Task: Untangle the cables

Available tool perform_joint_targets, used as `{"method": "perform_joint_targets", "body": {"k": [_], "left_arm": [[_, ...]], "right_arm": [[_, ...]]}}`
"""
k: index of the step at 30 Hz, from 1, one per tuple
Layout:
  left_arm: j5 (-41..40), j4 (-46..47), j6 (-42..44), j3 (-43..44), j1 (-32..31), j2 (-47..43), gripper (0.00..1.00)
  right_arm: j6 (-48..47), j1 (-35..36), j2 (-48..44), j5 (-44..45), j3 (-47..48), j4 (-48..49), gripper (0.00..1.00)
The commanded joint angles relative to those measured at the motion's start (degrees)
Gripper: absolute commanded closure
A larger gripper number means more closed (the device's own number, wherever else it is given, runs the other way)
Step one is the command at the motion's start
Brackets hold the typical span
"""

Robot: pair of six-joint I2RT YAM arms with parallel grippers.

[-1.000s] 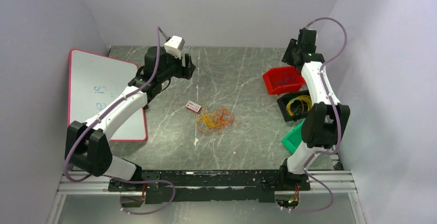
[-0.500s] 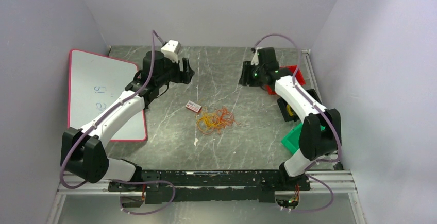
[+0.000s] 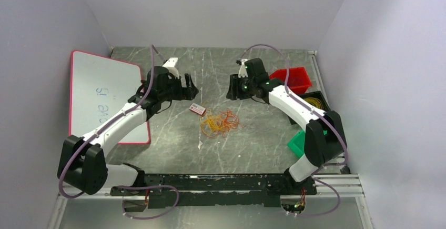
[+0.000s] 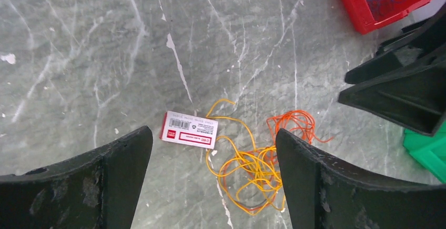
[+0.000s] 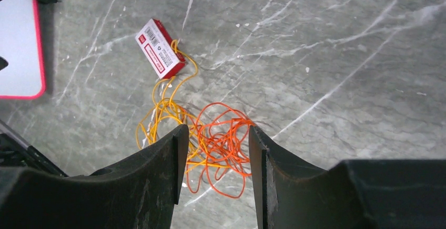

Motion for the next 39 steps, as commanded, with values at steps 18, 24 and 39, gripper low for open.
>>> {"method": "perform_joint_targets", "body": {"k": [18, 24, 39], "left_arm": [[2.7, 2.3, -2.3, 2.3, -3.2, 3.4, 0.12], [2.9, 2.8, -2.0, 2.0, -3.8, 3.6, 0.13], [10.0, 11.6, 4.2, -2.6, -3.9, -2.0, 0.11]], "right_arm": [[-5.9, 6.9, 13.0, 8.1, 7.6, -11.2, 0.67], [-5.9, 7.3, 13.9, 7.0, 7.4, -11.1, 0.75], [-4.1, 7.3, 1.8, 5.9, 12.3, -8.4, 1.00]]}}
